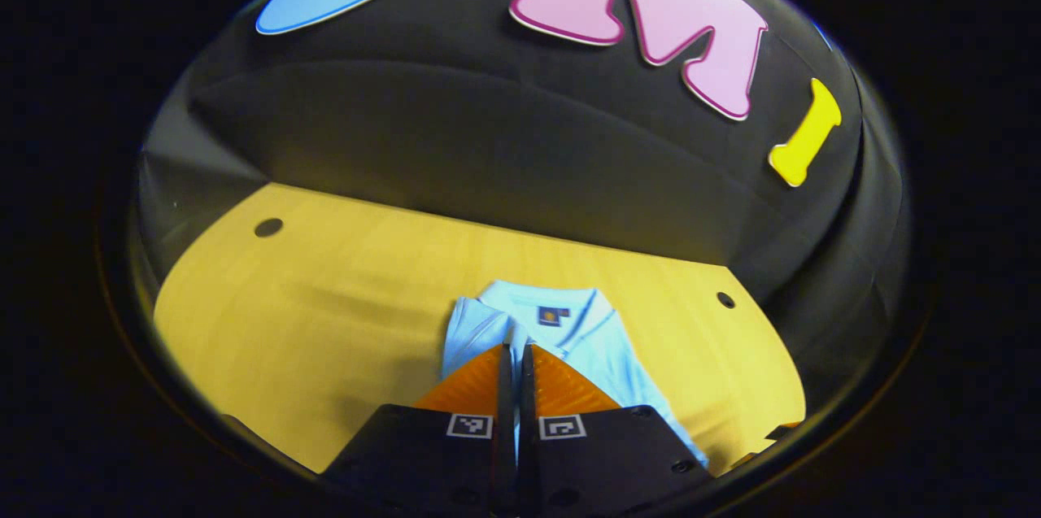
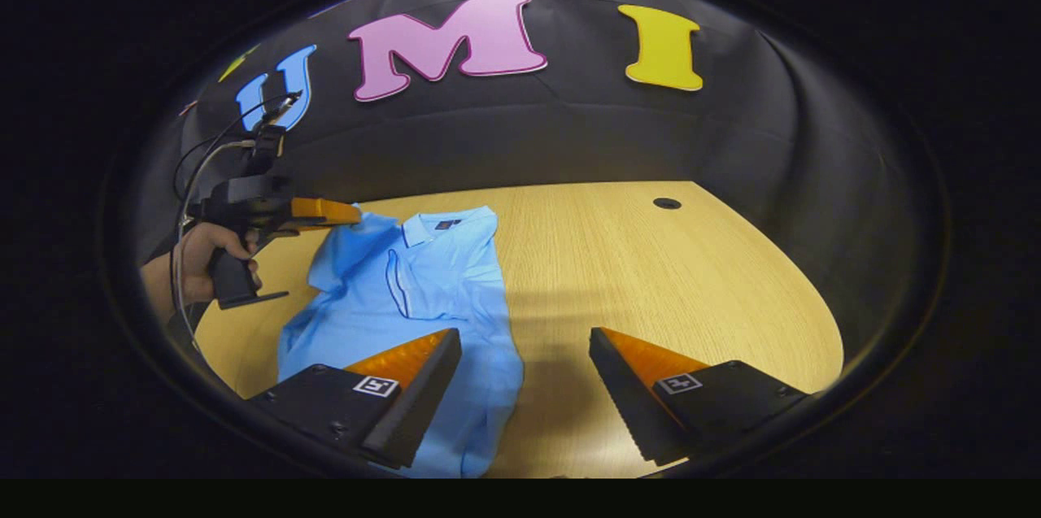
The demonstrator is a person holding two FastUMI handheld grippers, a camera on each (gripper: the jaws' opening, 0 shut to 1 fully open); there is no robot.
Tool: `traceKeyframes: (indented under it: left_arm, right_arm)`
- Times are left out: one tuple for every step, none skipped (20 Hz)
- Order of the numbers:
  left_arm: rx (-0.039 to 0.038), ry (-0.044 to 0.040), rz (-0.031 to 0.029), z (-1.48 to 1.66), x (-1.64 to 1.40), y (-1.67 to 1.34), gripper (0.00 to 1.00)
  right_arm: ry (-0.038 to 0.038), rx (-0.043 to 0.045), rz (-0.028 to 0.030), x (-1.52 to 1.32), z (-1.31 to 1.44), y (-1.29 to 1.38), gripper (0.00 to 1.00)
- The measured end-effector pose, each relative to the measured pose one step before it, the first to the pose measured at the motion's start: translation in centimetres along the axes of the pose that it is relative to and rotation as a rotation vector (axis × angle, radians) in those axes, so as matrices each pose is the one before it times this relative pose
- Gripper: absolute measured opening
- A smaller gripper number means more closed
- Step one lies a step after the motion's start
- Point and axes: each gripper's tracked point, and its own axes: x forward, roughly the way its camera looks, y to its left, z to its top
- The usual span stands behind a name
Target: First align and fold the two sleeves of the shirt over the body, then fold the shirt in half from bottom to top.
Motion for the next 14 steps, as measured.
traceKeyframes:
  left_arm:
    - [-0.01528, 0.01599, -0.02772, -0.767, -0.256, -1.396, 0.08]
    - [-0.01419, 0.02037, -0.03161, -0.728, -0.276, -1.183, 0.05]
    - [-0.00375, 0.00462, -0.01671, -0.460, -0.723, -0.953, 0.21]
    - [0.00871, -0.00125, -0.00057, -0.577, -0.465, -0.183, 0.37]
    - [0.01723, -0.00671, 0.00622, -0.424, -0.941, 0.083, 0.53]
    - [0.02382, -0.01021, 0.01910, -0.556, -1.180, 0.411, 0.69]
    - [0.02628, -0.01355, 0.02183, -0.308, -1.448, 0.546, 0.84]
    - [0.02649, -0.01308, 0.02104, -0.504, -1.734, 0.526, 0.97]
    - [0.02692, -0.01287, 0.02759, -0.421, -1.845, 0.701, 0.98]
    - [0.02138, -0.00745, 0.02584, -0.591, -1.885, 0.758, 0.97]
    - [0.01312, -0.00231, 0.01930, -0.732, -2.075, 0.608, 0.98]
    - [0.00937, 0.00615, 0.00767, -0.895, -2.388, 0.447, 0.97]
    - [0.00446, 0.01145, 0.00977, -1.146, -2.262, 0.561, 0.97]
    - [0.00605, 0.01989, 0.00009, -1.334, -1.870, 0.383, 0.97]
  right_arm:
    - [0.00124, 0.00096, 0.00071, 0.012, 0.071, 0.021, 0.99]
    - [0.00132, -0.00031, -0.00058, -0.131, -0.015, -0.031, 0.99]
    - [0.00136, -0.00075, -0.00060, -0.104, 0.024, -0.021, 0.99]
    - [0.00522, 0.00004, 0.00170, -0.197, -0.091, 0.068, 0.99]
    - [0.00610, -0.00008, 0.00539, -0.215, -0.132, 0.221, 0.99]
    - [0.00869, 0.00024, 0.00517, -0.295, -0.234, 0.178, 0.99]
    - [0.00945, -0.00002, 0.00817, -0.327, -0.293, 0.261, 0.99]
    - [0.00923, -0.00185, 0.00784, -0.351, -0.278, 0.318, 0.99]
    - [0.01002, -0.00301, 0.00783, -0.448, -0.344, 0.350, 0.99]
    - [0.01132, -0.00242, 0.01063, -0.290, -0.350, 0.317, 0.99]
    - [0.01364, -0.00250, 0.01004, -0.553, -0.607, 0.534, 0.99]
    - [0.02035, -0.00146, 0.00946, -0.601, -0.664, 0.511, 0.99]
    - [0.01599, 0.00064, 0.00969, -0.581, -0.637, 0.501, 0.99]
    - [0.01241, -0.00185, 0.00858, -0.563, -0.510, 0.519, 0.99]
